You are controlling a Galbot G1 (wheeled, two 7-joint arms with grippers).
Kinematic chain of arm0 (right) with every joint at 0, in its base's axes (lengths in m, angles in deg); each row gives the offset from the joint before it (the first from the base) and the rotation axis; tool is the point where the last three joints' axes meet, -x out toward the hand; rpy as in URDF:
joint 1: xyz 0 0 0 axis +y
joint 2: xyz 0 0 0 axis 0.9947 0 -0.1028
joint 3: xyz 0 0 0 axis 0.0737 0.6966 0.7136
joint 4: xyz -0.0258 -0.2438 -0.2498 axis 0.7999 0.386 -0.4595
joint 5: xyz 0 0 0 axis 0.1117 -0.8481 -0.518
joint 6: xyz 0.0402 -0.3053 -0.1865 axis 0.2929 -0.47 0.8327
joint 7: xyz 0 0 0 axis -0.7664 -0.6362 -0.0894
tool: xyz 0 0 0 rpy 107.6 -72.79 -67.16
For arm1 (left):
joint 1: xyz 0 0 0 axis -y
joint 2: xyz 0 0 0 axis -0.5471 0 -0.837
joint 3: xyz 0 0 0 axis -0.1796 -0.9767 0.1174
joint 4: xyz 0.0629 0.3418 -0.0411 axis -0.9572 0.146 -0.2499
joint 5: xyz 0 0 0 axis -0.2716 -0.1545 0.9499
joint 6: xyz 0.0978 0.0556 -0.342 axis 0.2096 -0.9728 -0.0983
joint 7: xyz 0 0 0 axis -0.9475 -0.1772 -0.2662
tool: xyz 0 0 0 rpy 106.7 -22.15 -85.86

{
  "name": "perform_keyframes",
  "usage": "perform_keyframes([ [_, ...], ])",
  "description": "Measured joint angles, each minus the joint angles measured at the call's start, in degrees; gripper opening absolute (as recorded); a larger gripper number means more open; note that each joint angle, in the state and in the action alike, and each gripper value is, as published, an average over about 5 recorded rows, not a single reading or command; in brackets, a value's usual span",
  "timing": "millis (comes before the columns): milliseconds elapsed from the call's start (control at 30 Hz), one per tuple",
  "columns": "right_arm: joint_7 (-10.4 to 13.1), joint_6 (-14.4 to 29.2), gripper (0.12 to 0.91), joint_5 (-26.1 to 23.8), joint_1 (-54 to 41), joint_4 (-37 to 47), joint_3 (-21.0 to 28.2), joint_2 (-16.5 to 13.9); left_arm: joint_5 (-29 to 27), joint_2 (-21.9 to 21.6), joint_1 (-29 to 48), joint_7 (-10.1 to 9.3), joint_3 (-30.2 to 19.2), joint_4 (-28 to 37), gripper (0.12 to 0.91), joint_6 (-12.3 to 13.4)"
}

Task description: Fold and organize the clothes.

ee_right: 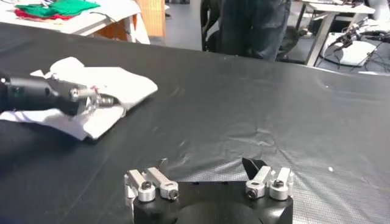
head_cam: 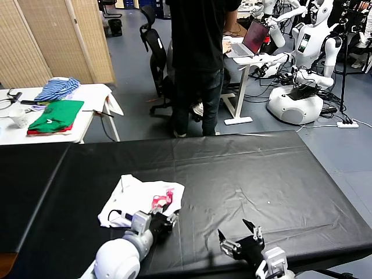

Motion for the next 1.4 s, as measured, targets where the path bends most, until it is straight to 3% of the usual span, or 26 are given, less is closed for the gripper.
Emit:
perform_keyframes([
  [100, 1.0, 0.1, 0.907, 4.6, -0.7, 0.2, -0.5, -0.2, 4.6, 0.2, -0.6, 0.05, 1.1, -0.9, 0.906, 1.2],
  [233, 2.7, 1.9, 0.907, 13.1, -2.5, 1.0, -0.4, -0.2, 6.4, -0.3, -2.1, 1.13, 3.7, -2.6, 0.907, 6.3],
  [333, 3.5, 4.8, 0.907, 19.3, -4.6, 2.5, 0.6, 0.1, 1.0, -1.5, -3.5, 2.74, 6.6, -4.2, 0.907, 8.7],
  [500, 4.0, 9.2, 0.907, 25.5, -9.6, 6.9, 4.0, 1.3, -13.8, -4.1, -7.6, 3.84, 12.3, -6.4, 0.907, 8.8],
  [600, 4.4, 10.6, 0.907, 26.4, -13.4, 10.9, 6.6, 2.2, -19.1, -4.4, -10.7, 2.84, 15.9, -7.3, 0.907, 9.0],
  [733, 4.9, 11.5, 0.907, 26.4, -18.6, 16.8, 10.5, 3.9, -22.0, -3.3, -14.3, 1.46, 19.4, -8.1, 0.907, 9.3],
  [900, 5.3, 11.5, 0.907, 25.8, -23.3, 22.6, 14.7, 5.6, -23.6, -1.4, -16.9, 0.96, 21.7, -8.9, 0.907, 9.4],
  [1167, 5.2, 11.4, 0.9, 23.9, -25.2, 26.6, 18.9, 6.0, -24.3, 0.3, -18.7, 0.35, 23.4, -8.9, 0.907, 9.9],
  [1300, 5.1, 11.5, 0.841, 23.6, -25.8, 27.6, 19.7, 6.4, -24.4, 0.8, -18.7, 0.27, 23.3, -8.8, 0.907, 10.1],
  [1400, 4.9, 11.6, 0.709, 23.5, -26.1, 27.9, 19.9, 6.6, -24.3, 0.8, -18.6, 0.24, 23.2, -8.8, 0.907, 10.1],
])
